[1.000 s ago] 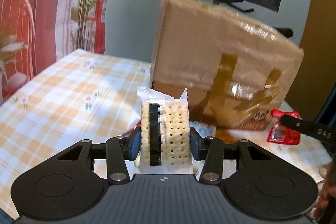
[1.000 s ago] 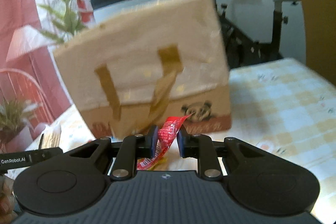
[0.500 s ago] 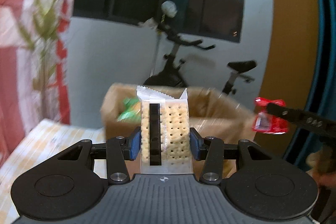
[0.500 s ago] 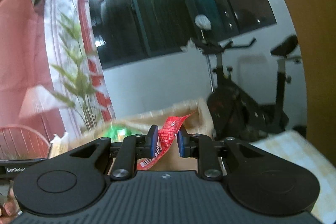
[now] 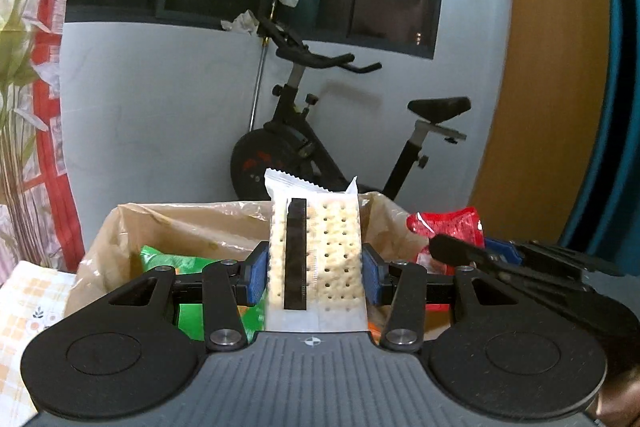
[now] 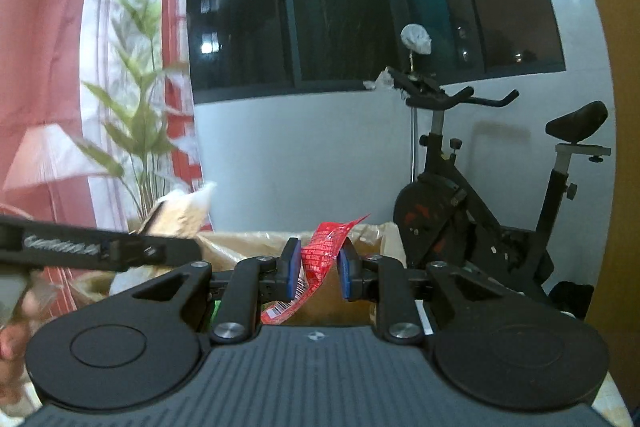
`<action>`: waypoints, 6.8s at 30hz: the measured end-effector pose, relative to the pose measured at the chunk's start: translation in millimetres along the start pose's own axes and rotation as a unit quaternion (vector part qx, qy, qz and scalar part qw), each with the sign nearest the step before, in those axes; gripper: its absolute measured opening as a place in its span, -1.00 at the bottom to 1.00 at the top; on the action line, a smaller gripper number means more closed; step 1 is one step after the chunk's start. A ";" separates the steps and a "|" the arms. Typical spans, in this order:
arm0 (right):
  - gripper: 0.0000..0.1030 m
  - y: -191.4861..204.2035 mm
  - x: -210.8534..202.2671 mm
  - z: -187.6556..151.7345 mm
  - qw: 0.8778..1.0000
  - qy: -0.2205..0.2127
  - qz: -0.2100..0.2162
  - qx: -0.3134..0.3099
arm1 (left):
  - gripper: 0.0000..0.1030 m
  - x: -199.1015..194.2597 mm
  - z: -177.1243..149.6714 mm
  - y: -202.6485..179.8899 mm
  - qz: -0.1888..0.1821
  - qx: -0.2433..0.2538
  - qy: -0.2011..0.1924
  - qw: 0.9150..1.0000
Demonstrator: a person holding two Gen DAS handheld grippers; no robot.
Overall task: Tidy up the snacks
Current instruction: 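Lift both packets over the paper bag and open both tools inside, then move both open tools back down to the remaining snack packets, then grasp the small yellow packet with the right tool while the left tool grasps the gold packet, then carry both packets over the paper bag and open both tools inside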
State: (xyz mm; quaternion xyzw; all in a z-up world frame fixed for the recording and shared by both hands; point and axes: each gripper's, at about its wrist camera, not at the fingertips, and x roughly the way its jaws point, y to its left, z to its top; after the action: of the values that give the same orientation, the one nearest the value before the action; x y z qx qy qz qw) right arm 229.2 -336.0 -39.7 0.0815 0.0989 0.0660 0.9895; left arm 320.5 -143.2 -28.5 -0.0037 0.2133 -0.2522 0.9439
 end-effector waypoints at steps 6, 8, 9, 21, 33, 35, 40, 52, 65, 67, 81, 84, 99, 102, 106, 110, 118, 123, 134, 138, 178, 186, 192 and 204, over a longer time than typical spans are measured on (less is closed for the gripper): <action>-0.59 -4.4 15.3 -9.8 1.000 0.025 0.002 0.003 | -0.01 24.4 -0.1 -3.9 0.016 0.002 0.011 1.000; -0.58 -5.9 18.2 -12.1 0.999 0.034 0.002 0.007 | 0.32 29.2 1.9 -2.8 0.018 -0.004 0.016 1.000; -0.57 -5.6 19.0 -13.1 0.999 0.039 0.001 0.008 | 0.44 30.1 2.3 -1.8 0.016 -0.005 0.016 1.000; -0.36 0.9 -20.4 -9.9 0.999 0.022 0.010 0.041 | 0.59 -43.6 -6.3 38.2 0.034 -0.011 -0.003 0.999; -0.36 26.4 -66.2 -36.5 0.999 0.002 0.011 0.052 | 0.57 -125.3 -41.7 79.6 0.061 -0.010 -0.018 0.998; -0.36 29.2 -70.5 -46.2 0.999 0.003 0.010 0.054 | 0.57 -130.2 -52.5 87.5 0.068 -0.009 -0.009 0.998; -0.36 30.7 -75.8 -70.3 0.998 0.018 0.003 0.052 | 0.56 -135.3 -82.6 113.8 0.089 -0.044 0.016 0.995; -0.36 31.3 -53.7 -131.9 0.994 0.104 0.000 0.035 | 0.46 -120.1 -137.3 129.8 0.097 -0.080 0.074 0.989; -0.28 69.9 6.4 -178.4 0.967 0.238 0.061 -0.064 | 0.37 -111.9 -177.3 115.2 0.091 -0.103 0.124 0.983; -0.19 73.6 11.8 -181.2 0.964 0.247 0.065 -0.072 | 0.37 -112.9 -180.9 111.0 0.088 -0.104 0.130 0.982; -0.30 67.8 5.7 -185.8 0.968 0.240 0.053 -0.050 | 0.38 -98.1 -210.3 75.8 0.103 -0.090 0.185 0.973; -0.30 66.2 5.6 -184.8 0.969 0.239 0.050 -0.046 | 0.39 -89.9 -210.0 73.7 0.115 -0.089 0.197 0.970; -0.30 71.7 4.2 -184.6 0.968 0.236 0.071 -0.054 | 0.61 -65.7 -201.3 61.7 0.193 -0.089 0.204 0.956; -0.30 68.3 3.1 -183.5 0.968 0.235 0.072 -0.044 | 0.61 -71.9 -202.9 62.0 0.198 -0.085 0.209 0.954; -0.30 66.8 2.2 -183.2 0.969 0.233 0.073 -0.040 | 0.66 -83.7 -206.6 63.9 0.198 -0.082 0.217 0.952; -0.30 65.2 1.3 -183.0 0.970 0.231 0.073 -0.037 | 0.67 -96.1 -208.8 68.3 0.200 -0.097 0.223 0.949; -0.30 68.3 -0.3 -182.3 0.970 0.229 0.072 -0.038 | 0.67 -102.4 -211.0 86.7 0.232 -0.136 0.215 0.939; -0.30 68.5 -0.4 -182.2 0.970 0.229 0.072 -0.035 | 0.66 -102.8 -208.9 92.4 0.253 -0.146 0.210 0.933; -0.30 69.7 -0.1 -182.4 0.970 0.228 0.074 -0.036 | 0.69 -76.6 -210.2 64.9 0.229 -0.083 0.205 0.948; -0.30 70.5 -0.5 -182.7 0.970 0.228 0.074 -0.037 | 0.73 -79.7 -214.7 61.2 0.230 -0.073 0.190 0.952; -0.30 66.4 -8.0 -178.5 0.974 0.219 0.048 -0.026 | 0.05 -122.0 -206.0 66.3 0.165 -0.105 0.147 0.970; -0.30 48.4 -43.9 -170.1 0.979 0.203 0.021 0.003 | 0.05 -126.0 -203.4 49.1 0.129 -0.082 0.141 0.978; -0.30 44.9 -59.3 -160.2 0.983 0.182 0.020 0.012 | 0.05 -134.5 -201.1 43.6 0.108 -0.075 0.128 0.983; -0.30 47.7 -86.4 -117.7 0.994 0.104 0.029 0.001 | 0.05 -149.5 -154.2 31.4 0.089 -0.017 0.051 0.995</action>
State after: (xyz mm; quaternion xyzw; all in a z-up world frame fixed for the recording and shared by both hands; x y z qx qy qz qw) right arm 115.5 -284.6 -129.2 0.0779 0.1987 0.1028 0.9715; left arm 156.1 -28.9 -112.4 0.0121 0.2651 -0.1637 0.9502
